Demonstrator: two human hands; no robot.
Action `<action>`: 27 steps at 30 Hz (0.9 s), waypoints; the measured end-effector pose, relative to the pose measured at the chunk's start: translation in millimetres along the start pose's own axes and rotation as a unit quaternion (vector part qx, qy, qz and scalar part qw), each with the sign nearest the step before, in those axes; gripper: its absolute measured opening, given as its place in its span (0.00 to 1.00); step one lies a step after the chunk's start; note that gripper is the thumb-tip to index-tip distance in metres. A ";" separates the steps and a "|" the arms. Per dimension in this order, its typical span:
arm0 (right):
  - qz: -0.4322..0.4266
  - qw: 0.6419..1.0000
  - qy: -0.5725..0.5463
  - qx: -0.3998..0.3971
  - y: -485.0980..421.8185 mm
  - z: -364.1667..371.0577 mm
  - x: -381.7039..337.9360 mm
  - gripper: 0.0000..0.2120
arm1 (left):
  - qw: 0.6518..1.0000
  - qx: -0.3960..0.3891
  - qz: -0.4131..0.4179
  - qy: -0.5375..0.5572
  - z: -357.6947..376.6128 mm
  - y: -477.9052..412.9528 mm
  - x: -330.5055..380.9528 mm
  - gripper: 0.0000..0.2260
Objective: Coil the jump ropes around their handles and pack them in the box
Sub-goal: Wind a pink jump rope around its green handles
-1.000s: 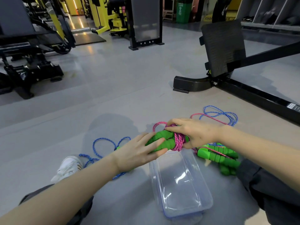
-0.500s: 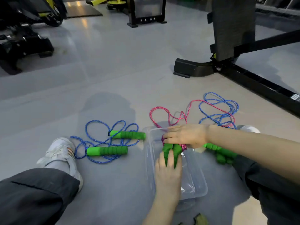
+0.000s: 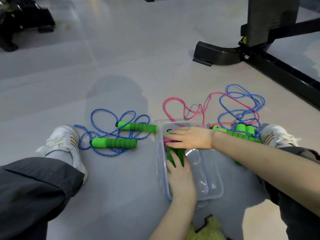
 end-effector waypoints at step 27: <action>0.104 0.991 0.038 -0.071 -22.3 -6.3 -14.3 0.26 | 0.958 -0.134 0.048 -0.248 9.6 -7.3 -8.5 0.28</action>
Point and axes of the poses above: each hand's wrist, its own y-axis away from the middle knuckle, its own z-axis out of the palm, x = y × z, the point moved 3 cm from there along -y, towards the middle knuckle, and after that the axes turned 1 degree about y, right-handed, at the moved point
